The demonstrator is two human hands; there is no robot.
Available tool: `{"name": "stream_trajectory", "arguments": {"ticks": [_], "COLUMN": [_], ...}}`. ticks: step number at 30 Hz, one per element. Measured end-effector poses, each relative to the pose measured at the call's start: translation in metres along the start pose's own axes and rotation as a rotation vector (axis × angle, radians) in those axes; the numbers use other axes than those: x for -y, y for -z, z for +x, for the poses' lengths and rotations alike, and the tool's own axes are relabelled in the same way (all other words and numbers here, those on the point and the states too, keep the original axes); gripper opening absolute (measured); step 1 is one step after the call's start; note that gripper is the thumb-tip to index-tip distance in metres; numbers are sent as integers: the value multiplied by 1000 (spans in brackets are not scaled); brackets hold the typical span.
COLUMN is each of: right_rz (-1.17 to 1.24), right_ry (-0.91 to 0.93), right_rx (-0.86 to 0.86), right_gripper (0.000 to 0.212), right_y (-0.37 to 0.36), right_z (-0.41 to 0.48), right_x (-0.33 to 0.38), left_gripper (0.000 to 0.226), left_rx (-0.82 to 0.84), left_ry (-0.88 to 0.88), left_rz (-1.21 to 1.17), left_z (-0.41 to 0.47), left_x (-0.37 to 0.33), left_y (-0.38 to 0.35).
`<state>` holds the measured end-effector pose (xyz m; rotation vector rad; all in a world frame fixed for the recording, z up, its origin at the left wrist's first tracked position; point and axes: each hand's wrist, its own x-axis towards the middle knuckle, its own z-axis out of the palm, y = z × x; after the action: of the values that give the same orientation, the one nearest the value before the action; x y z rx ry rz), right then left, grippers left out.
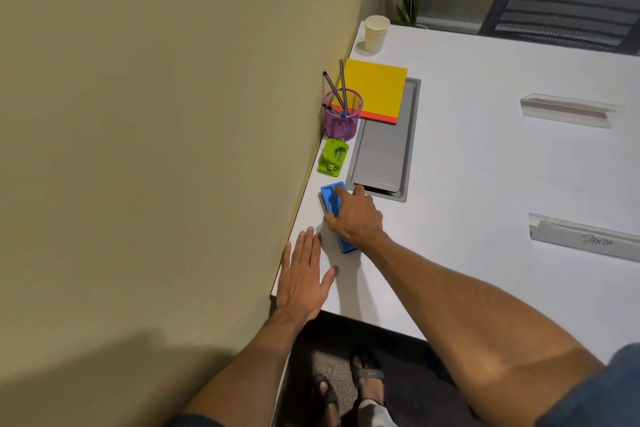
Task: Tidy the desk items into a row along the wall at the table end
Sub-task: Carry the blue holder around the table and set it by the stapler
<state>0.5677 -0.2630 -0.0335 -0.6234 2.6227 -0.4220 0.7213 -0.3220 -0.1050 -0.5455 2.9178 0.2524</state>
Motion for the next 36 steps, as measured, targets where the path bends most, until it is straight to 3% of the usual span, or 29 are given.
{"name": "stream_trajectory", "arguments": {"ticks": [4,19,25,30,36], "right_rz": [54,226,152,42,6], "right_ry": [-20,-7,114,213,245], "right_rx": [33,-51,-60,32,-41], "right_gripper": [64,46,63,71,49], "right_y": [-4,-11,-12,-20,-23], "right_z": [7,20,9,0,-1], "right_x": [7,22,15,5,17], "left_gripper": [79,83,81,80,82], "left_rx": [10,2,-21,-28,-45], "left_ry": [32,78,85,86,88], "left_rz": [-26,-43,-44,-62,-52], "left_z": [-2,-10,-14,-13,-13], "left_x": [1,-3,-2,-2,-2], "left_y": [0,2,-3,-5,-7]}}
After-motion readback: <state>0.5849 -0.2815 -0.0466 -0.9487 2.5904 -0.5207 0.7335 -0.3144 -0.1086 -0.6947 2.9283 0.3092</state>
